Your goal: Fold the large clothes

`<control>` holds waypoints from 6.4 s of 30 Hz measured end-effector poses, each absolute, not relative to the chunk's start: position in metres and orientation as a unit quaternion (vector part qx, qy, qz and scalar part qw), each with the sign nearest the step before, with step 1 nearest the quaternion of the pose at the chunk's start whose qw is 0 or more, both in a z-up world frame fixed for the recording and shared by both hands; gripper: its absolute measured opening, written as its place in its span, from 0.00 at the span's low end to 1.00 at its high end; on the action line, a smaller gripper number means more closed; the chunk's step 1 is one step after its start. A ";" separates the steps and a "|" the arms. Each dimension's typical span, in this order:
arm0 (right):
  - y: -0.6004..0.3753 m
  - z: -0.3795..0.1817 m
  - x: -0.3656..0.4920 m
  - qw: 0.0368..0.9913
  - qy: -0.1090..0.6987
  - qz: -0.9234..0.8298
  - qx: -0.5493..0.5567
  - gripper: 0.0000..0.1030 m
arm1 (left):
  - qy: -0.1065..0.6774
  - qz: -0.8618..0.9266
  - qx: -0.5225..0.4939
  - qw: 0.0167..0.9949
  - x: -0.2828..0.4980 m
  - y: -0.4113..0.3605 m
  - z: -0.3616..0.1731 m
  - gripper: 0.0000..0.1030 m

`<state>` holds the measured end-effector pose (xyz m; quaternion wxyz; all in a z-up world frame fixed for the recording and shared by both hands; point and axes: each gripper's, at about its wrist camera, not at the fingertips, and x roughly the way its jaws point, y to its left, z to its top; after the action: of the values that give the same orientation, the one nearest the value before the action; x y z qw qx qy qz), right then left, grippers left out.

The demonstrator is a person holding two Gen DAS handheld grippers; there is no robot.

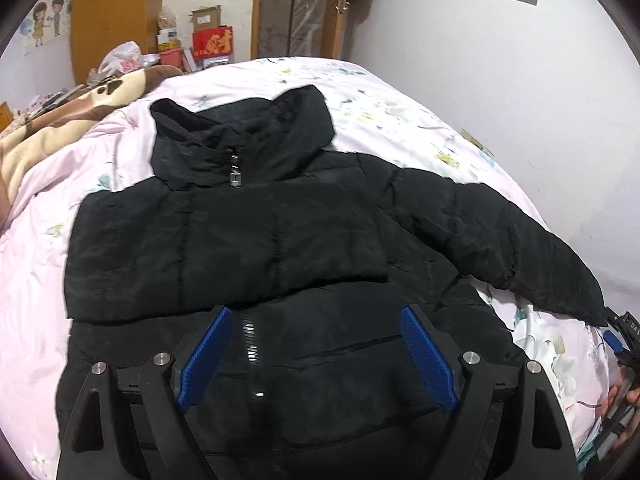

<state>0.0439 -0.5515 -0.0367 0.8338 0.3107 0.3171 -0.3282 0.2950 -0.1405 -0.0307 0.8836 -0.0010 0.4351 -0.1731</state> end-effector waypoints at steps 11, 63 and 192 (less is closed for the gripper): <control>-0.583 -0.047 0.060 0.820 0.310 -0.325 0.356 0.63 | 0.444 -0.177 0.016 0.878 0.297 -0.162 -0.043 0.84; -0.236 -0.018 0.266 0.906 0.377 0.118 0.149 0.08 | 0.438 -0.122 -0.108 0.884 0.323 0.019 -0.037 0.84; -0.259 -0.032 0.423 0.892 0.443 0.062 0.071 0.66 | 0.448 -0.140 -0.121 0.875 0.501 0.071 -0.049 0.73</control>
<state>0.4230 -0.2591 -0.0319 0.8918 0.0710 0.4426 0.0620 0.5009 0.0709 -0.0494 0.8748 -0.1207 0.4477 -0.1404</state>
